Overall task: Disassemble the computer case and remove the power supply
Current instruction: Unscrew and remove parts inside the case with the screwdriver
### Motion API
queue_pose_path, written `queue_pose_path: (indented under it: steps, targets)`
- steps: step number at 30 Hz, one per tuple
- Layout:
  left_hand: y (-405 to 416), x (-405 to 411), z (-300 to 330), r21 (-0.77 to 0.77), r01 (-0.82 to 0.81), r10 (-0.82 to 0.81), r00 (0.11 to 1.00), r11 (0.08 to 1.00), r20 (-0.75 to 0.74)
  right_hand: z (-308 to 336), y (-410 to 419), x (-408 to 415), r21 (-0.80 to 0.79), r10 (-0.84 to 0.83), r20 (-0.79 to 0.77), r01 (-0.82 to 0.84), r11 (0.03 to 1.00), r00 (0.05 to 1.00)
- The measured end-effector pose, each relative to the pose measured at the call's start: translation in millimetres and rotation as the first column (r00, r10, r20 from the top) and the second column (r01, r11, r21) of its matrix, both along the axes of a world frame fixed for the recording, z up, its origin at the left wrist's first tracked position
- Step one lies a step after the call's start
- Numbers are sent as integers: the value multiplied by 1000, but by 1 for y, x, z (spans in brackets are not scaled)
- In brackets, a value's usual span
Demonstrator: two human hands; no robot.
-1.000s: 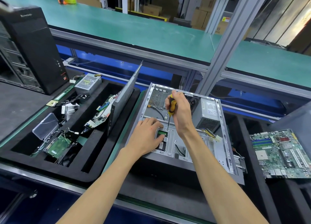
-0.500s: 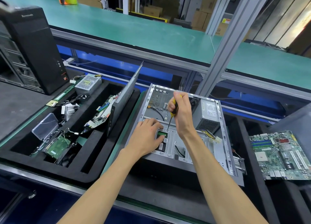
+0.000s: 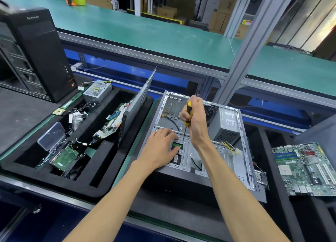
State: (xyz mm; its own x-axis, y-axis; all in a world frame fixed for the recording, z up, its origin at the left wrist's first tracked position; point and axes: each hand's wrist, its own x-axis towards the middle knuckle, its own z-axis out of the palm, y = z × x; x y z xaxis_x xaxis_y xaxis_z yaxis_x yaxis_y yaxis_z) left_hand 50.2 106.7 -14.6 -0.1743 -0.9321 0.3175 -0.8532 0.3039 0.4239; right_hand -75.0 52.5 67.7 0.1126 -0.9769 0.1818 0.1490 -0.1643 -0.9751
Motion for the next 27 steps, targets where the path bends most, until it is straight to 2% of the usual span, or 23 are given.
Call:
queue_pose_path:
  steps: [3, 9, 18, 22, 27]
  targets:
    - [-1, 0, 0, -4, 0, 0, 1000, 1000, 1, -1, 2, -1, -26, -14, -51, 13, 1000, 999]
    - [0, 0, 0, -6, 3, -3, 1000, 1000, 1, -1, 0, 0, 0, -38, -59, 38, 999, 998]
    - [0, 1, -1, -7, 3, -3, 1000, 1000, 4, -1, -8, -4, 17, -9, 112, 7, 1000, 994]
    - [-2, 0, -1, -4, -1, 1, 1000, 1000, 5, -5, -5, -9, -29, -70, 68, 72, 997, 995]
    - [-2, 0, -2, 4, 3, -3, 1000, 1000, 10, -5, -6, -15, 18, -98, 13, 98, 995, 995]
